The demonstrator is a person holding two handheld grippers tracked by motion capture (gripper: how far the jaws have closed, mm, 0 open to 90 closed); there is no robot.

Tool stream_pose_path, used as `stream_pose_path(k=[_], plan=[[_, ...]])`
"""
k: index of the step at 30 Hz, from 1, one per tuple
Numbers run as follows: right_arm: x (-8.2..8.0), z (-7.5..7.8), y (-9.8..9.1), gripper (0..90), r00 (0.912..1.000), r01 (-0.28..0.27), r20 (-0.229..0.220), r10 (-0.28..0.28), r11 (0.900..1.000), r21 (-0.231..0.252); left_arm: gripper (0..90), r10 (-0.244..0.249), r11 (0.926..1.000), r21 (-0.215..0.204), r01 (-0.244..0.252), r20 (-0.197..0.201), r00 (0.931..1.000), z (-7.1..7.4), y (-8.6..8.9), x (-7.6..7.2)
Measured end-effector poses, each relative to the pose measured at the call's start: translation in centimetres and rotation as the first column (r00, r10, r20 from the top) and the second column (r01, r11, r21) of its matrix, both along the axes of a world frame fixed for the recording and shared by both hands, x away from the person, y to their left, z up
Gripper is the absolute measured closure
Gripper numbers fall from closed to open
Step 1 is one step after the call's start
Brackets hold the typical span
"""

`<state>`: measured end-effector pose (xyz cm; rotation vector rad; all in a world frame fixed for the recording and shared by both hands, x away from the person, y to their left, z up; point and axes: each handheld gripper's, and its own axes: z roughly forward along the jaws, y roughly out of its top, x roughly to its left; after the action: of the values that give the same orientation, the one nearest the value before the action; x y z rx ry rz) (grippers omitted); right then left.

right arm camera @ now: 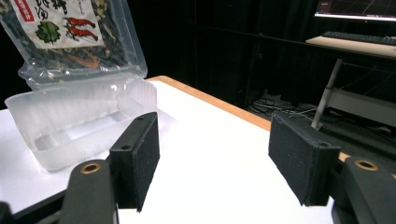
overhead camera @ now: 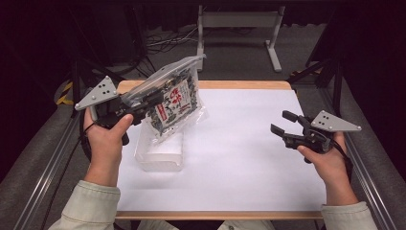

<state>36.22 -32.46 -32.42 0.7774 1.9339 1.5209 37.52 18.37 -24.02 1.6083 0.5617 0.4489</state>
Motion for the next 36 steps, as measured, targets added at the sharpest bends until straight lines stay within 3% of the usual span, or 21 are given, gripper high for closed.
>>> stream_pose_path(k=[5,8,20,36], plan=[[0.2,-1.5,-0.4,34.7,0.9996,0.021,-0.019,-0.021,0.9997,0.008,72.7,0.041,0.9992,-0.002,-0.041,-0.011,0.9991,-0.4,0.7,0.7],[0.3,-2.0,-0.5,34.6,0.9993,0.022,-0.031,-0.022,0.9997,-0.011,72.7,0.056,0.9984,-0.006,-0.056,-0.016,0.9983,-0.6,1.1,0.9],[-0.4,-2.7,-2.4,34.6,0.9982,0.039,-0.046,-0.038,0.9992,0.005,72.7,0.122,0.9924,0.019,-0.122,-0.042,0.9916,-1.3,2.3,1.4],[-0.4,-2.9,-1.9,37.1,0.9981,0.013,-0.06,-0.011,0.9996,0.024,73.0,0.112,0.9927,0.053,-0.108,-0.074,0.991,-2.7,2.4,1.4]])
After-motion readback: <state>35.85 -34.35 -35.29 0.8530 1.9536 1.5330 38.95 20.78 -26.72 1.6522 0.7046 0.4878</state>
